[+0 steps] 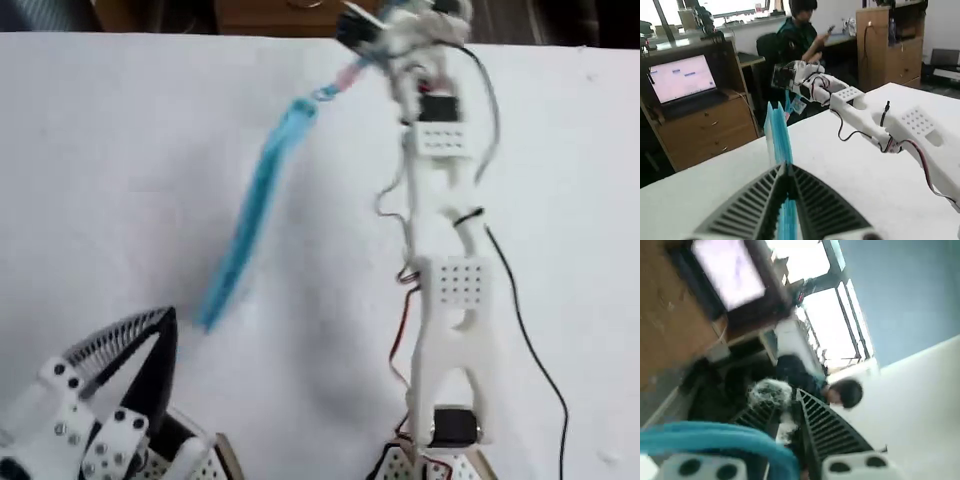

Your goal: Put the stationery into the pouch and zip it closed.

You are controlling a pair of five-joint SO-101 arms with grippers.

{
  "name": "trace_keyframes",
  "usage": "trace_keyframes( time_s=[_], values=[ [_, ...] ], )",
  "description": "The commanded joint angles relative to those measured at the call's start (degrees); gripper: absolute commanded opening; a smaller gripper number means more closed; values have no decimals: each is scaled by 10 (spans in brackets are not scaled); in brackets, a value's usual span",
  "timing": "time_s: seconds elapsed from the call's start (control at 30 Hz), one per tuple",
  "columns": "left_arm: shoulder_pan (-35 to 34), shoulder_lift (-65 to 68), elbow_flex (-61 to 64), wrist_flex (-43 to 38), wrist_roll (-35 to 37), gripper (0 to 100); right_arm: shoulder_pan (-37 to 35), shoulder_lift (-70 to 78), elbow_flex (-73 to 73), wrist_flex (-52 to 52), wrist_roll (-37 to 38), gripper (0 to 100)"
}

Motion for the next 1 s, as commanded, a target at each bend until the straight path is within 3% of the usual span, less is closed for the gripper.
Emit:
trace_keyframes(
  time_s=[0.0, 0.23, 0.43, 0.57, 0.7, 0.77, 0.97],
  values=[
    [5, -1, -34, 21, -3, 23, 6, -21, -20, -8, 4, 16],
    [0, -1, -35, 4, 1, 24, -40, -44, -36, -7, 14, 16],
    [0, -1, -19, -5, 1, 24, -55, -47, -36, -8, 127, 19],
    [0, -1, 3, -29, 2, 24, -44, -44, -24, 2, 164, 132],
    [-36, -1, 28, -63, 2, 24, -51, -44, -24, 156, 127, 313],
    [-72, -1, 49, -84, 2, 24, -62, -43, -28, 240, 121, 358],
    [-157, -1, 120, -131, -2, 24, -90, -48, -79, 496, 69, 239]
  ],
)
